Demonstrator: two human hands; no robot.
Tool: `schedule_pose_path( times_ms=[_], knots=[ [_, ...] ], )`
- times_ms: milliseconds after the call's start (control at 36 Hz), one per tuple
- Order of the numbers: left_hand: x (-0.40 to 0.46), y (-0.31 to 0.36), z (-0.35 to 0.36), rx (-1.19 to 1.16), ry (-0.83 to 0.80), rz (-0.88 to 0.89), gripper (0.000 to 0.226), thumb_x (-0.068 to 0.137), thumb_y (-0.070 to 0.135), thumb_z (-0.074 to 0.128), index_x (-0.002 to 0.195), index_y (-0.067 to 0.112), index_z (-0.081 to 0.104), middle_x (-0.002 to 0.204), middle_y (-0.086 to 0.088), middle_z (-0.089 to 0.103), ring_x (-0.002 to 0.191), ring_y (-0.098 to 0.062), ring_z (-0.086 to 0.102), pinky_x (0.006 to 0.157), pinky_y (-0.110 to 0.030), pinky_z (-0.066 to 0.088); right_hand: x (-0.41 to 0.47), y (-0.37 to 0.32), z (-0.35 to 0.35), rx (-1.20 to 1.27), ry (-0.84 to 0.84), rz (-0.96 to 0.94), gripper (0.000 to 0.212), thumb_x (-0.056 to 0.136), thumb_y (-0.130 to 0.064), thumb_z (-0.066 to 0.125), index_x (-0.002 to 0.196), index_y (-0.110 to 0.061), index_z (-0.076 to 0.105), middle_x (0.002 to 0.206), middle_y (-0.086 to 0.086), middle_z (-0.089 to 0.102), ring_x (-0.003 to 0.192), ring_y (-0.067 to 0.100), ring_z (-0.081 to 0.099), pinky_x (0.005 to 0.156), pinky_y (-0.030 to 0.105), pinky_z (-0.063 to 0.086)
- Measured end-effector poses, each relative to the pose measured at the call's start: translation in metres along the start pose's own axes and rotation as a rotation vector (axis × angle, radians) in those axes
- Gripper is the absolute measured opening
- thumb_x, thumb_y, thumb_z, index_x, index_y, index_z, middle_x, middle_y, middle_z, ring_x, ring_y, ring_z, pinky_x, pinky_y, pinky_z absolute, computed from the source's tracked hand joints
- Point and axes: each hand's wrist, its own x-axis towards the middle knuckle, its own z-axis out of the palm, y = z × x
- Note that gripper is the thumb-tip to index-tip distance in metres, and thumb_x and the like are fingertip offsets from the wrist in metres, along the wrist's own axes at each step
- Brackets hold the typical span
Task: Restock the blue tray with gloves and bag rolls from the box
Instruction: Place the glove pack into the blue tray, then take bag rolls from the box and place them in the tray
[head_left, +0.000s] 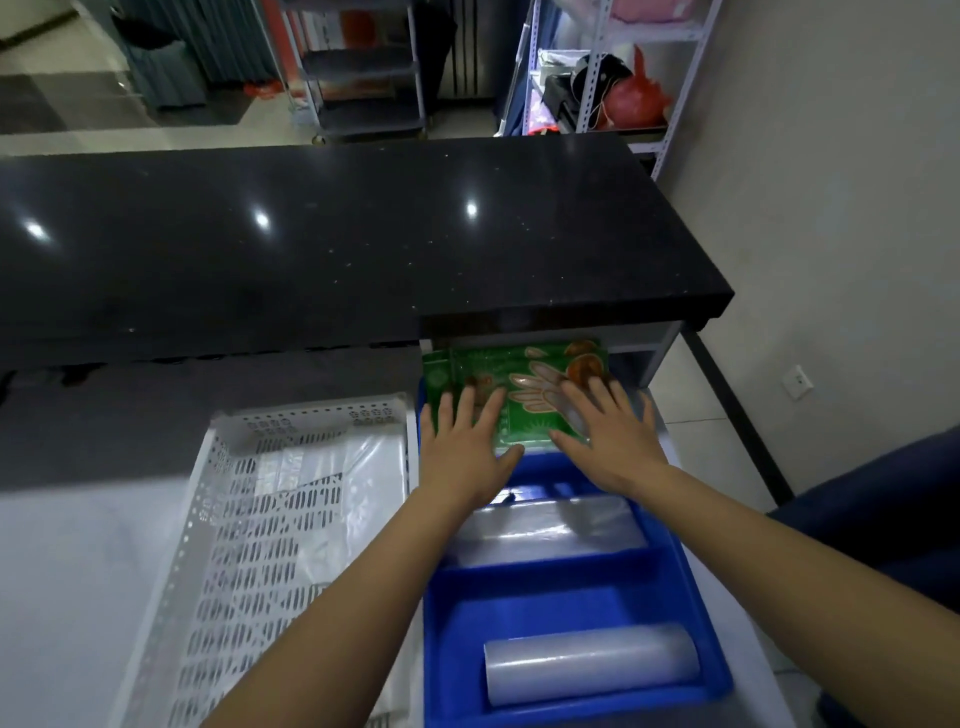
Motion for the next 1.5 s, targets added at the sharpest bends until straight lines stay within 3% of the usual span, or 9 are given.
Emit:
schedule_pose_path(
  times_ms=[167, 333, 556, 694, 778, 889, 1000, 1167, 1500],
  knots=[
    [-0.038, -0.008, 0.003, -0.027, -0.021, 0.027, 0.083, 0.09, 0.072, 0.031, 0.153, 0.042, -0.013, 0.164, 0.002, -0.021, 0.15, -0.025, -0.021, 0.119, -0.05, -0.011, -0.049, -0.011, 0.004, 0.084, 0.036, 0.042, 0.073, 0.093, -0.071, 0.03, 0.15, -0.052, -0.011, 0.165, -0.009, -0.016, 0.151, 0.016, -0.018, 0.118, 0.056, -0.003],
    [-0.114, -0.002, 0.002, -0.08, 0.025, 0.031, 0.081, 0.09, 0.072, 0.029, 0.153, 0.042, -0.012, 0.163, 0.003, -0.024, 0.149, -0.024, -0.024, 0.118, -0.049, -0.011, -0.129, -0.041, 0.007, 0.188, 0.049, 0.042, 0.072, 0.092, -0.07, 0.033, 0.154, -0.048, 0.006, 0.165, -0.011, -0.015, 0.15, 0.013, -0.018, 0.121, 0.052, -0.002],
    [-0.263, 0.012, 0.023, -0.213, 0.118, -0.263, 0.083, 0.08, 0.08, 0.021, 0.15, 0.049, -0.011, 0.165, 0.005, -0.011, 0.151, -0.02, -0.012, 0.12, -0.044, -0.005, -0.253, -0.074, 0.029, 0.147, -0.163, -0.005, 0.075, 0.086, -0.08, 0.031, 0.149, -0.057, -0.002, 0.164, -0.015, -0.018, 0.148, 0.015, -0.024, 0.119, 0.053, -0.007],
    [-0.359, 0.03, 0.044, -0.141, 0.08, -0.445, 0.086, 0.079, 0.076, 0.027, 0.154, 0.036, 0.016, 0.165, -0.007, 0.01, 0.152, -0.032, 0.007, 0.118, -0.052, 0.011, -0.323, -0.091, 0.042, 0.196, -0.18, -0.205, 0.077, 0.078, -0.083, 0.02, 0.149, -0.057, 0.004, 0.161, -0.018, -0.017, 0.146, 0.011, -0.027, 0.116, 0.052, -0.011],
    [-0.414, 0.034, 0.062, -0.106, -0.001, -0.55, 0.085, 0.079, 0.079, 0.02, 0.154, 0.044, 0.001, 0.166, -0.001, -0.005, 0.152, -0.025, -0.007, 0.12, -0.047, 0.001, -0.355, -0.099, 0.055, 0.251, -0.212, -0.289, 0.075, 0.082, -0.079, 0.026, 0.151, -0.054, 0.011, 0.163, -0.014, -0.011, 0.149, 0.012, -0.019, 0.119, 0.052, -0.003],
    [-0.481, 0.034, 0.076, -0.134, -0.081, -0.687, 0.082, 0.086, 0.077, 0.031, 0.152, 0.046, -0.008, 0.164, 0.004, -0.017, 0.151, -0.021, -0.016, 0.12, -0.044, -0.003, -0.391, -0.107, 0.072, 0.144, -0.45, -0.379, 0.071, 0.09, -0.074, 0.032, 0.151, -0.054, -0.001, 0.163, -0.012, -0.021, 0.148, 0.015, -0.025, 0.12, 0.048, -0.004],
    [-0.537, 0.024, 0.085, -0.195, -0.125, -0.792, 0.081, 0.088, 0.075, 0.03, 0.15, 0.048, -0.014, 0.163, 0.006, -0.02, 0.15, -0.019, -0.017, 0.12, -0.044, -0.002, -0.418, -0.127, 0.083, 0.231, -0.57, -0.468, 0.067, 0.093, -0.068, 0.039, 0.151, -0.053, 0.011, 0.164, -0.017, -0.01, 0.15, 0.008, -0.015, 0.121, 0.04, 0.002],
    [-0.601, -0.007, 0.09, -0.332, -0.126, -0.879, 0.081, 0.09, 0.071, 0.037, 0.154, 0.043, -0.003, 0.166, 0.007, -0.008, 0.151, -0.018, -0.009, 0.122, -0.042, 0.001, -0.447, -0.19, 0.1, 0.193, -0.654, -0.618, 0.066, 0.092, -0.07, 0.037, 0.151, -0.053, 0.012, 0.163, -0.02, -0.001, 0.15, 0.008, -0.009, 0.121, 0.041, 0.003],
    [-0.777, -0.13, 0.108, -0.468, -0.002, -1.143, 0.083, 0.085, 0.075, 0.035, 0.152, 0.047, -0.006, 0.166, 0.003, -0.008, 0.152, -0.025, -0.004, 0.121, -0.049, 0.003, -0.503, -0.379, 0.167, -0.063, -0.664, -0.767, 0.073, 0.089, -0.075, 0.037, 0.153, -0.048, 0.016, 0.166, -0.011, 0.009, 0.152, 0.016, 0.003, 0.12, 0.048, 0.013]
  ],
)
